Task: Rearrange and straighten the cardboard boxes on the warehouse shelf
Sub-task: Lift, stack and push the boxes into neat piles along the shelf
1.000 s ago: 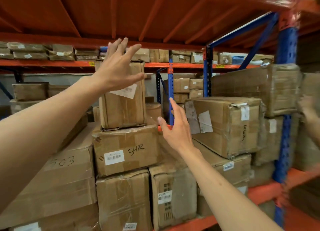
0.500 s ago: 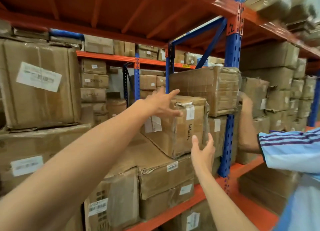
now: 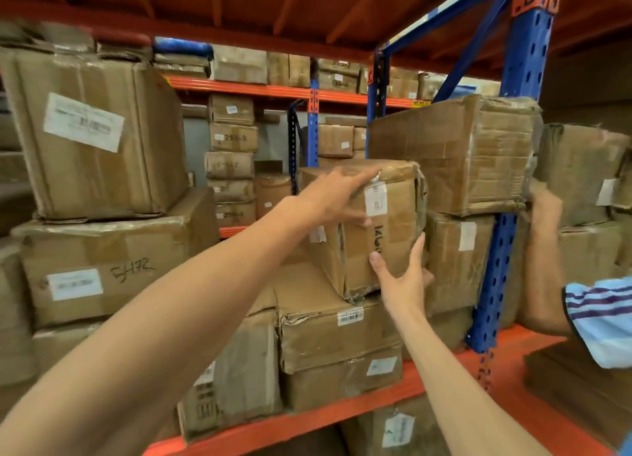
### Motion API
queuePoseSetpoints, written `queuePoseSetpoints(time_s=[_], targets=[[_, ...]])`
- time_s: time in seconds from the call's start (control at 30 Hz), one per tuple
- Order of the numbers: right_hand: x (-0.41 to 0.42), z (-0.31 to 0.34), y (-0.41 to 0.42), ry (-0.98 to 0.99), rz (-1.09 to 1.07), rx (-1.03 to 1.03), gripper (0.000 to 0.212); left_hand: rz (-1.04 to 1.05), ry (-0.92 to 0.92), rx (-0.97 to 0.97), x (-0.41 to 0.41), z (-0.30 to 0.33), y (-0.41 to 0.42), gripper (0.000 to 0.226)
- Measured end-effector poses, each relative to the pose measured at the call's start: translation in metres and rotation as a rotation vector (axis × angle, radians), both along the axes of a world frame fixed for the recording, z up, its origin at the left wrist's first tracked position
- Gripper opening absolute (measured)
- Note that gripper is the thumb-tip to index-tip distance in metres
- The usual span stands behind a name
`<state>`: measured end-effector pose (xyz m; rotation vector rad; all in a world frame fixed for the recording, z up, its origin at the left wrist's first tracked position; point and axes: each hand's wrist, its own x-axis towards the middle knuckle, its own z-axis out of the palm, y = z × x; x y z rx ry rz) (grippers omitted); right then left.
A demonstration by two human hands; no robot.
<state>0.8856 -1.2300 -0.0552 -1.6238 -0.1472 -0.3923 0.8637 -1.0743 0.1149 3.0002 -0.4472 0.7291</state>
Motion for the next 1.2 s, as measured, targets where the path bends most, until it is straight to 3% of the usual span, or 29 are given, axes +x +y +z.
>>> queuePoseSetpoints(time_s=[0.23,0.37,0.5,0.6,0.67,0.73,0.8,0.93,1.07,1.2], targets=[[-0.013,0.028,0.031,-0.302,0.049,-0.19,0.099,0.069,-0.087,-0.484,-0.061,-0.051,0.075,0.115],[-0.019,0.049,0.051,-0.473,0.172,-0.448,0.093,0.189,-0.063,-0.798,-0.094,-0.102,0.108,0.13],[-0.029,0.049,0.068,-0.614,0.258,-0.699,0.094,0.299,-0.041,-0.944,-0.124,-0.147,0.126,0.127],[-0.029,0.042,0.065,-0.634,0.241,-0.74,0.095,0.345,0.005,-0.896,-0.128,-0.144,0.126,0.131],[-0.025,0.041,0.055,-0.611,0.283,-0.801,0.103,0.458,-0.032,-0.69,-0.13,-0.135,0.115,0.147],[-0.022,0.041,0.049,-0.566,0.326,-0.857,0.117,0.51,-0.18,-0.454,-0.132,-0.12,0.107,0.159],[-0.022,0.036,0.049,-0.529,0.317,-0.888,0.13,0.485,-0.157,-0.367,-0.133,-0.102,0.11,0.16],[-0.022,0.033,0.057,-0.478,0.313,-0.803,0.138,0.37,0.042,-0.498,-0.133,-0.082,0.121,0.131],[-0.023,0.034,0.069,-0.489,0.318,-0.776,0.134,0.313,-0.051,-0.579,-0.137,-0.088,0.125,0.092],[-0.023,0.039,0.08,-0.518,0.307,-0.803,0.132,0.282,-0.211,-0.512,-0.141,-0.09,0.144,0.048]])
